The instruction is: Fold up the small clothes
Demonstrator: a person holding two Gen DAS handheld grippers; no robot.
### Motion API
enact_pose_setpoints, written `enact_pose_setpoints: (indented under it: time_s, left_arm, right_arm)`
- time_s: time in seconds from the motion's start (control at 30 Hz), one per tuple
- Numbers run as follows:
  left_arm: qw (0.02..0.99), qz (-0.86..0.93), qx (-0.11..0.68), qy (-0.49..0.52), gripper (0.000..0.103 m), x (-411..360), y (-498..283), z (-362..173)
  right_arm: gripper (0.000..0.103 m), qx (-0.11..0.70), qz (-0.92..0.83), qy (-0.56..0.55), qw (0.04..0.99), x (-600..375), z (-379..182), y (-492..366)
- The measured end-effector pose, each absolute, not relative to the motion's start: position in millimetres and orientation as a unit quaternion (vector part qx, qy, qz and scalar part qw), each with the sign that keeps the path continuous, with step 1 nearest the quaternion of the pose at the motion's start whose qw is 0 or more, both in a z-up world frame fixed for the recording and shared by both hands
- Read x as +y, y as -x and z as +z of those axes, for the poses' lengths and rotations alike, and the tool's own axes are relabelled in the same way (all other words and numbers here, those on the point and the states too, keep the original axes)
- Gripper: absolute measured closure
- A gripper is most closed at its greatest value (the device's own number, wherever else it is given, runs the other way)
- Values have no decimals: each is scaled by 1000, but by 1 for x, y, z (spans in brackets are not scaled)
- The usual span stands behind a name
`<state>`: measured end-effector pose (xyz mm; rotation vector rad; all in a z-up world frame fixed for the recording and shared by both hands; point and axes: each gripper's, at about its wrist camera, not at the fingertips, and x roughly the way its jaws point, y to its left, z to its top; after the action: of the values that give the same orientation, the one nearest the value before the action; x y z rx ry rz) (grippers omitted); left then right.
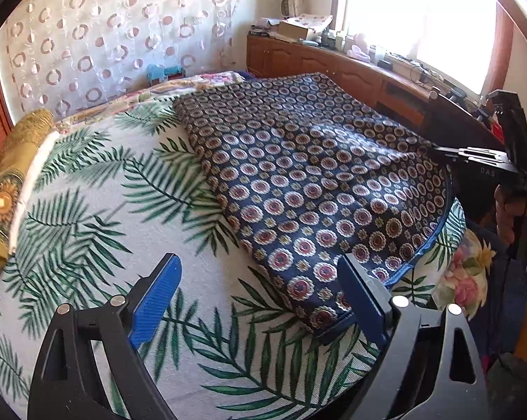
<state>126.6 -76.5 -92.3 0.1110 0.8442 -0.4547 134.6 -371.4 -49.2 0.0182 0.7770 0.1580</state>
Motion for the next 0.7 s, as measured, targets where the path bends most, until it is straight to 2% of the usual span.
enact_pose_setpoints:
  time_s: [0.17, 0.23, 0.3, 0.47, 0.5, 0.6, 0.63, 0.67, 0.7]
  left_arm:
    - [878, -234, 416, -43, 26, -79, -123, -102]
    - [871, -249, 423, -34, 36, -79, -122, -106]
    - [866, -256, 429, -30, 41, -80, -121, -110]
    - [864, -259, 431, -27, 45, -81, -118, -114]
    - [863, -261, 431, -25, 51, -82, -118, -114]
    - [857, -277, 433, -14, 68, -84, -114, -114]
    - [855, -284, 434, -12, 74, -85, -113, -114]
    - [854, -287, 433, -16, 77, -87, -111, -113]
    - [855, -288, 432, -20, 83, -88, -110, -112]
  right_arm:
    - [99, 360, 60, 25, 931, -354, -44, -124]
    - [98, 355, 57, 17, 933, -349, -46, -121]
    - [96, 350, 56, 13, 935, -347, -48, -117]
    - [93, 342, 28, 29, 939, -346, -50, -112]
    - [91, 343, 30, 22, 938, -347, -49, -111]
    - [71, 350, 53, 5, 935, -346, -49, -111]
    - [59, 349, 55, 8, 935, -344, -48, -110]
    - [53, 346, 59, 10, 936, -340, -47, -109]
    - [52, 345, 66, 11, 936, -337, -46, -107]
